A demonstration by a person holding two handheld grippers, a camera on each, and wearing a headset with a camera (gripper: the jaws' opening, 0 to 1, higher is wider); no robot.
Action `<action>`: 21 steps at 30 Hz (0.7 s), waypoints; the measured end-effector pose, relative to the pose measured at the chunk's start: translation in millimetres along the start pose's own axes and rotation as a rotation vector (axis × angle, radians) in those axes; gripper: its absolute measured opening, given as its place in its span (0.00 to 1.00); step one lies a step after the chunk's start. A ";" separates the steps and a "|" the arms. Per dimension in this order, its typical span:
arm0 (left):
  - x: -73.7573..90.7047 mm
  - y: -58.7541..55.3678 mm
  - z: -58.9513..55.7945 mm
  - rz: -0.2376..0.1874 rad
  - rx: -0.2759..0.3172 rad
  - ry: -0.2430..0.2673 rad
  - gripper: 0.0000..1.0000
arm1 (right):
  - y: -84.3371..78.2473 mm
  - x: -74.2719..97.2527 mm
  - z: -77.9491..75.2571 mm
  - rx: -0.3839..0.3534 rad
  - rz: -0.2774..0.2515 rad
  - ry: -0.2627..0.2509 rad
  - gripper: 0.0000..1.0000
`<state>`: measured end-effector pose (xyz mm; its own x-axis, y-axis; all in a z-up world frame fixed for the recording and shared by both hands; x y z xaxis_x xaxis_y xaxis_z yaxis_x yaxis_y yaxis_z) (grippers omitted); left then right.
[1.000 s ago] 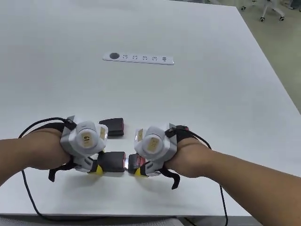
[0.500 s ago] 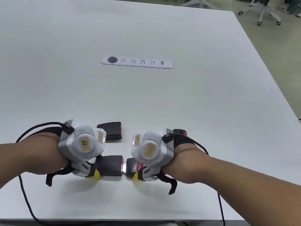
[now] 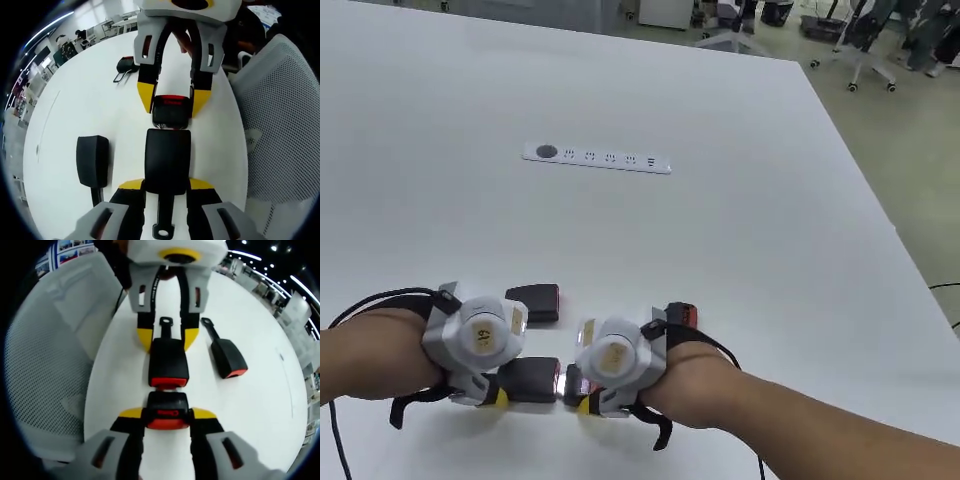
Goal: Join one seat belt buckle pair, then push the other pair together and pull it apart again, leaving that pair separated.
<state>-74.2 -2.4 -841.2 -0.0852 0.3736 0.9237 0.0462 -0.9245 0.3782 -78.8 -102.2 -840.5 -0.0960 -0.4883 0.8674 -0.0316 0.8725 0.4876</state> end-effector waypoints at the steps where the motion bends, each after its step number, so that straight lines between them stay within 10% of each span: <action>1: 0.6 -0.9 -0.4 -0.006 -0.001 0.000 0.32 | -0.4 -0.4 0.2 0.002 0.002 -0.001 0.36; 8: 6.7 -6.7 0.8 0.017 0.000 0.028 0.35 | 1.6 8.8 -0.3 -0.011 -0.025 -0.023 0.39; 15: 31.7 4.0 12.5 -0.053 0.033 0.082 0.44 | 10.3 34.6 -15.2 -0.039 -0.097 -0.052 0.40; 21: 49.1 7.5 31.5 -0.068 0.029 0.133 0.48 | -13.5 47.8 -37.6 -0.045 -0.085 -0.095 0.41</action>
<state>-46.6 11.4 -791.0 -0.2203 0.4202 0.8803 0.0644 -0.8942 0.4429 -45.5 -138.0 -801.9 -0.1888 -0.5548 0.8103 0.0005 0.8250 0.5651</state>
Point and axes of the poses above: the centre of the closed fingertips' face, and the gripper's own axes: x roughly backward along the fingers, z roughly to its left, y roughly out of its top, the point moved 3 cm from there along x, roughly backward along the fingers, and after that the axes turned 2 degrees about -x, right-handed, at the moved point
